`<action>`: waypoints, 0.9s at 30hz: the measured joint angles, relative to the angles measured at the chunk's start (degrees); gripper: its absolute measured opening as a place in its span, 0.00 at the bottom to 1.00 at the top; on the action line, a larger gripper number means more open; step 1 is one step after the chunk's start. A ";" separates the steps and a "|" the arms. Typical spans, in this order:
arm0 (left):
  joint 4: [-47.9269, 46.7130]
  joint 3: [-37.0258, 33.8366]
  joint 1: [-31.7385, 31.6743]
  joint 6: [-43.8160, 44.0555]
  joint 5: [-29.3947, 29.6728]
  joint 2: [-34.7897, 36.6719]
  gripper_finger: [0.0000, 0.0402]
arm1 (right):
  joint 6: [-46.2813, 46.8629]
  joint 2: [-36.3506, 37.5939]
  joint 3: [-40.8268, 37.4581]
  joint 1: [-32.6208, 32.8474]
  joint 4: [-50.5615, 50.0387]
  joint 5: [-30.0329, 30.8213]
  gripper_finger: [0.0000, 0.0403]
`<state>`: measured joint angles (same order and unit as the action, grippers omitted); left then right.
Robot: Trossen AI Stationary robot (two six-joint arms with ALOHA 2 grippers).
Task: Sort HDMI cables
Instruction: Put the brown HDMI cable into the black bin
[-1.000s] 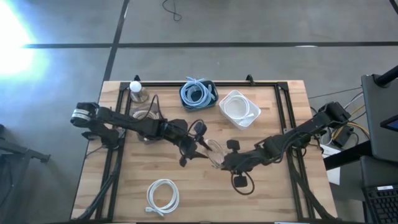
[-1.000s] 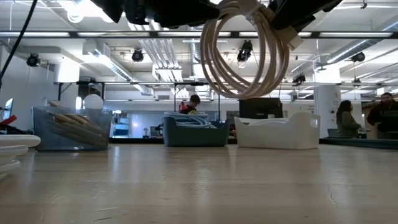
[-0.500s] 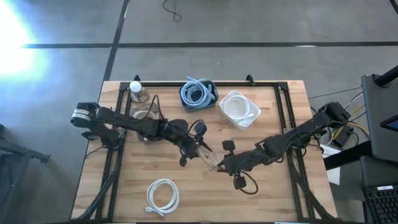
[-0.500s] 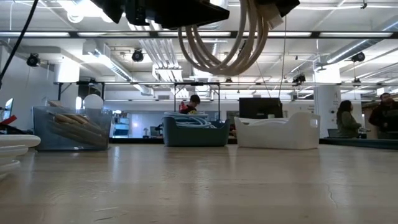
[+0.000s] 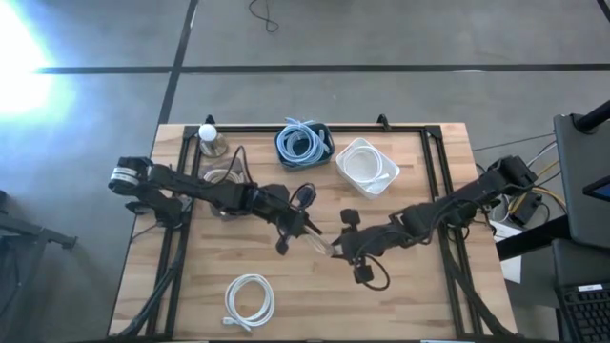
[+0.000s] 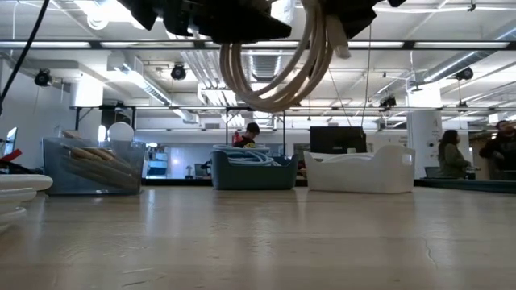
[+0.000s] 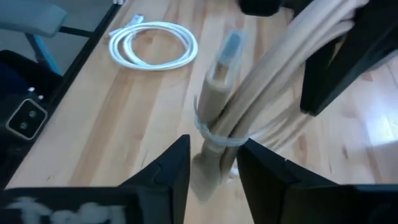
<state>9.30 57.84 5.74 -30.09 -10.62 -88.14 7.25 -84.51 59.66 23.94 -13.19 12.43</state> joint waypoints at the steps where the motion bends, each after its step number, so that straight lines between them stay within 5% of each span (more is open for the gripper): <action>1: -0.73 0.00 0.00 0.78 1.40 0.01 0.02 | 0.10 0.01 0.00 -0.08 -0.09 0.00 0.33; 9: -12.25 -0.02 0.00 8.24 8.63 1.47 0.01 | 0.30 0.04 0.07 0.03 -3.39 4.16 0.40; 16: -23.52 -0.02 0.00 17.37 24.96 7.73 0.01 | 1.60 0.13 0.07 -0.01 -6.21 7.28 0.43; 21: -37.92 1.05 -0.05 30.94 38.13 14.18 0.01 | 1.59 0.13 0.07 0.01 -6.34 7.28 0.44; 27: -56.38 2.52 -0.97 47.65 41.37 22.08 0.02 | 0.37 0.13 0.07 0.01 -6.32 7.26 0.44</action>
<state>-47.08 60.36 4.76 17.57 30.75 -66.06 7.62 -84.38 59.72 23.94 -19.51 19.68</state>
